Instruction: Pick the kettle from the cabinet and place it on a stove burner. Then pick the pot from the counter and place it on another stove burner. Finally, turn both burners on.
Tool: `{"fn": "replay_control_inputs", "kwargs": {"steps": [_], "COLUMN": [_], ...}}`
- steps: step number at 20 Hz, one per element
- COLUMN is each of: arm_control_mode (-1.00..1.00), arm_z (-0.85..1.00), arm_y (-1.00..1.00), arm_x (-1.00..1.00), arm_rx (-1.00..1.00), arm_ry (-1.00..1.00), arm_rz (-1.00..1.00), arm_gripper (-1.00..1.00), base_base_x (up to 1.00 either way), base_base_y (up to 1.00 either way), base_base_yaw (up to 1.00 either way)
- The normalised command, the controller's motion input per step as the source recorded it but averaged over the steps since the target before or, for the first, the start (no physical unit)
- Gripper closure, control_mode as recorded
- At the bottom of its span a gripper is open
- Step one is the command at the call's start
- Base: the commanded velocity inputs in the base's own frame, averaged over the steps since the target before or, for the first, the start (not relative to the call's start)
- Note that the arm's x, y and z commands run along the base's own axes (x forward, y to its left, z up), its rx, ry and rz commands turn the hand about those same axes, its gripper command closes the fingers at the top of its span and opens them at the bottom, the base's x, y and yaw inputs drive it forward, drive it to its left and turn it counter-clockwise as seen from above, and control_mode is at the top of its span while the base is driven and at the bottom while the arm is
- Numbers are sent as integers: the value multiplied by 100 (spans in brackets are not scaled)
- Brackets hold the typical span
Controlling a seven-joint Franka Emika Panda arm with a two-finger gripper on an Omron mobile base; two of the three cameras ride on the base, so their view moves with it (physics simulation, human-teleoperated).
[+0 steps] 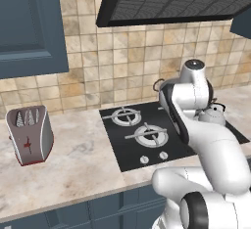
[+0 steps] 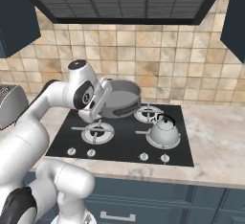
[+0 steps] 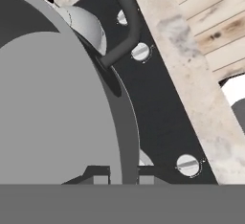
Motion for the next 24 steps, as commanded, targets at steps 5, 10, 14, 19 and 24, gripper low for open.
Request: {"fn": "replay_control_inputs", "kwargs": {"steps": [5, 10, 14, 19, 24], "arm_control_mode": [-100, -100, -100, -100, -100], "arm_z": [-11, -2, -1, -5, -19], "arm_y": [-15, -15, -15, -17, -12], "arm_x": [44, 37, 37, 38, 29], "arm_rx": [1, 3, 4, 4, 1], "arm_ry": [0, 6, 7, 6, 1], "arm_rz": [-3, 0, -1, -2, -2], "arm_gripper": [100, 100, 100, 100, 100], "base_base_x": [0, 0, 0, 0, 0], "base_base_y": [0, 0, 0, 0, 0], "base_base_yaw": [0, 0, 0, 0, 0]}}
